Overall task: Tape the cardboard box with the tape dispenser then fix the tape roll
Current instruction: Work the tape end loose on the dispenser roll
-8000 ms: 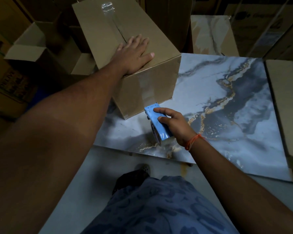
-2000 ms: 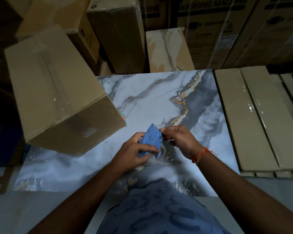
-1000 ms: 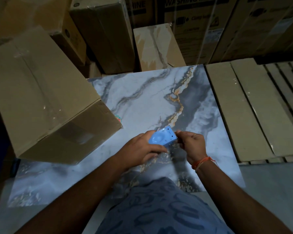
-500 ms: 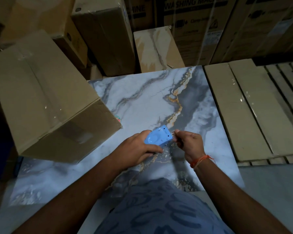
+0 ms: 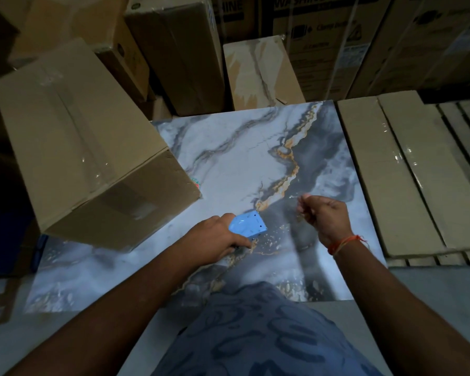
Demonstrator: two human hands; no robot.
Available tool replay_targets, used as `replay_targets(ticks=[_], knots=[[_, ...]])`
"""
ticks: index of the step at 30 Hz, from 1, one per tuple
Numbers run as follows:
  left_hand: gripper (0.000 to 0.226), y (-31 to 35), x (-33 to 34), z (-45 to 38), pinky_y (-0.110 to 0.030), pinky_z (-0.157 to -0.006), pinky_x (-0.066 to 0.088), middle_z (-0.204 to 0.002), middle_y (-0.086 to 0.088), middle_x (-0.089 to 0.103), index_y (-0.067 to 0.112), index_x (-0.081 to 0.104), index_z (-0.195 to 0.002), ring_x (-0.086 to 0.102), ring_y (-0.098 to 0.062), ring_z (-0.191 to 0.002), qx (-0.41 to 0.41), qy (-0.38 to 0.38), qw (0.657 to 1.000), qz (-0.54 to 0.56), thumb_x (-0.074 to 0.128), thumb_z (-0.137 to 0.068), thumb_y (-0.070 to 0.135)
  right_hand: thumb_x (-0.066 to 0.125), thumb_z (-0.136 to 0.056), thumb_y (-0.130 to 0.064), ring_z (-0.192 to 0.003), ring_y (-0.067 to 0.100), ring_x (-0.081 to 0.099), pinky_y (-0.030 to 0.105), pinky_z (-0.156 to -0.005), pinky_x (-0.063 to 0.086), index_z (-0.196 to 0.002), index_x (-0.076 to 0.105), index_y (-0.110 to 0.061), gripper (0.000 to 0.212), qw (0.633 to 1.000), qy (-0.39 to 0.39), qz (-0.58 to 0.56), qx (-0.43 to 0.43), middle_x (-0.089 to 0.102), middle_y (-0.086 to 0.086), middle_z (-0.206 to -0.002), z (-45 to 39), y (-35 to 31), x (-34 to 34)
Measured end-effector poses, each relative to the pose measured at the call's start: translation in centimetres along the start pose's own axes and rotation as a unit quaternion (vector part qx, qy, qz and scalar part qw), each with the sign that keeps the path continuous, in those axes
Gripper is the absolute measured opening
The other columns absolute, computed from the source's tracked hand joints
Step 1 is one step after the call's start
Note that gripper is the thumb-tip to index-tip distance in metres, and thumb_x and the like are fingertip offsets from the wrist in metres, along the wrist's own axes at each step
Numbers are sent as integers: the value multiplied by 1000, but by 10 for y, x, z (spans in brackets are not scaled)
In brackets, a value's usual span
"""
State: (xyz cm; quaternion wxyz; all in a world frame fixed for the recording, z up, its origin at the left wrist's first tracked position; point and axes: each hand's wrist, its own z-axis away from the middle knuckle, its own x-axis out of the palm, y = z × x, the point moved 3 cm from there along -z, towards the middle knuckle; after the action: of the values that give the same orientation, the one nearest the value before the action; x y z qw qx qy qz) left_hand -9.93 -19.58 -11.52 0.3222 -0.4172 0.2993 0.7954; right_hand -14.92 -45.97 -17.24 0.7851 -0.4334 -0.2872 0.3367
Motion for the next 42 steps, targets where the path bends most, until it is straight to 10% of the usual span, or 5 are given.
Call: replay_targets(ticks=[15,23,35,42], knots=[[45,20,1,-36,-38,-94,48,-143,-11,40,57,50,-138,55,-32,-115,4,-61,997,-50,54,-98,37,70,-90,-12,-47,7,55,15,-48,46,-81,72,8,22,999,27,24,-40,63,2,-54,1,1,-12],[58,1,16,-29,-28,-100,49,-155,0,35,45,54,-142,56,-21,-128,2,78,983,166,69,-85,44,71,-90,-18,-58,12,58,20,-58,47,-77,75,-1,21,993,36,82,-76,68,14,-70,-2,-13,-20],[65,36,29,-37,-21,-85,53,-111,9,73,33,70,-116,67,-6,-97,-113,185,867,448,92,-57,49,70,-85,-15,-91,15,64,22,-80,50,-97,80,-17,16,861,-50,416,-289,71,1,-96,37,0,18],[68,42,46,-41,-47,-92,60,-114,-16,73,22,49,-129,74,-26,-105,-142,118,705,684,86,-73,30,68,-83,-13,-96,26,60,39,-85,49,-97,79,-14,18,818,-66,482,-307,68,4,-100,52,11,22]])
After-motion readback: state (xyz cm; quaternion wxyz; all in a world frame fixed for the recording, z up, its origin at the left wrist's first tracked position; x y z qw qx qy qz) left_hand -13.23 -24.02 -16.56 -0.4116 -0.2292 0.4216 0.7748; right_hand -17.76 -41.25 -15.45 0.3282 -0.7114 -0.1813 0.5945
